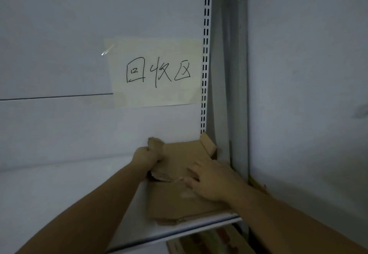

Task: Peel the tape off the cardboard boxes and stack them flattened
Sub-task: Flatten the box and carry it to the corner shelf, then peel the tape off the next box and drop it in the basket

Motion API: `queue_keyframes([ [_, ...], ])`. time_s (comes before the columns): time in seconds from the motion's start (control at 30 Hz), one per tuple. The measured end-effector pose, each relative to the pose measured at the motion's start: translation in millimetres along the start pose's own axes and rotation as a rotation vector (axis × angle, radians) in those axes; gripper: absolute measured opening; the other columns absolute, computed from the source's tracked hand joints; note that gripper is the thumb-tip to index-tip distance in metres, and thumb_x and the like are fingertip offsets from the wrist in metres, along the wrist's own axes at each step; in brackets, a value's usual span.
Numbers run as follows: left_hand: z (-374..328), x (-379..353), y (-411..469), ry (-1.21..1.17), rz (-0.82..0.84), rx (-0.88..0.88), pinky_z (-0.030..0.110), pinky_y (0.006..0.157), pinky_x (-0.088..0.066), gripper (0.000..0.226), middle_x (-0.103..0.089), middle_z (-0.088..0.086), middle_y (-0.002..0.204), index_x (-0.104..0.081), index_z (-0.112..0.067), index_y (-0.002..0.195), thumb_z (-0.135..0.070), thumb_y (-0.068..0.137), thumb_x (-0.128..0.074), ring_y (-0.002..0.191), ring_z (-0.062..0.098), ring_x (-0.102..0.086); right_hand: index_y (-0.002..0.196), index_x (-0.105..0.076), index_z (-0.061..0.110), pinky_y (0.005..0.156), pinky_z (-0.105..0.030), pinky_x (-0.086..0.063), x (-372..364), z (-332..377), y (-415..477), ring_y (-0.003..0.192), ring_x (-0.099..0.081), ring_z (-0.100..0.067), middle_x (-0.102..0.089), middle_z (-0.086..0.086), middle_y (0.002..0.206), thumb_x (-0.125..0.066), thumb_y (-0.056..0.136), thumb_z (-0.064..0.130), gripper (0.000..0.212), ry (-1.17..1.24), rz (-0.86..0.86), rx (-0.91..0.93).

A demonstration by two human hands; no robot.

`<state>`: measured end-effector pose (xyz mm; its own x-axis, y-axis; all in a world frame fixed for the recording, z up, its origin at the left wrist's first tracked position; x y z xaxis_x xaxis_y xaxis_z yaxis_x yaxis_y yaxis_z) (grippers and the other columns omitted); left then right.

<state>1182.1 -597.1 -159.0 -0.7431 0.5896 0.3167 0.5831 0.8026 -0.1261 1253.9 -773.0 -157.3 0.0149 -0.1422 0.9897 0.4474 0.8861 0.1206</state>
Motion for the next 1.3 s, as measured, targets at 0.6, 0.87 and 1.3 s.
queue_keyframes([
  [0.6,3,136,-91,1.128,-0.098,-0.25,0.036,0.112,-0.021,0.053,-0.036,0.002,0.149,-0.038,-0.021,0.141,-0.049,0.096,-0.034,0.138,0.02,-0.028,0.117,-0.058,0.014,0.083,-0.031,-0.043,40,47,60,0.107,-0.058,-0.026,-0.06,-0.007,0.123,-0.039,0.092,0.028,0.035,-0.064,-0.054,-0.077],
  [0.87,39,424,-235,1.255,-0.5,0.091,0.04,0.11,-0.024,0.052,-0.034,0.009,0.15,-0.034,-0.015,0.142,-0.043,0.098,-0.03,0.136,0.026,-0.032,0.148,-0.016,0.022,0.113,-0.037,-0.018,22,416,23,0.143,-0.016,-0.023,-0.012,-0.007,0.158,-0.043,0.091,0.053,0.07,0.228,0.146,0.617],
  [1.3,162,714,-417,1.201,-0.754,0.434,0.05,0.115,-0.009,0.057,-0.012,0.007,0.158,-0.019,-0.021,0.147,-0.049,0.097,-0.023,0.145,0.024,-0.002,0.148,-0.012,0.025,0.117,-0.042,-0.01,-10,751,-57,0.146,0.0,-0.023,-0.006,-0.008,0.159,-0.041,0.091,0.053,0.07,0.089,0.087,1.104],
])
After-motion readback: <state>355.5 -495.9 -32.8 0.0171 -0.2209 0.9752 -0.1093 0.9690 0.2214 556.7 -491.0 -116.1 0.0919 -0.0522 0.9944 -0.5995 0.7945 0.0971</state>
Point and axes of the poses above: each hand's wrist, its own y-axis towards the middle knuckle, its own x-axis out of the back of the hand, z = x × y, the point moved 8 cm from there along y, towards the middle knuckle
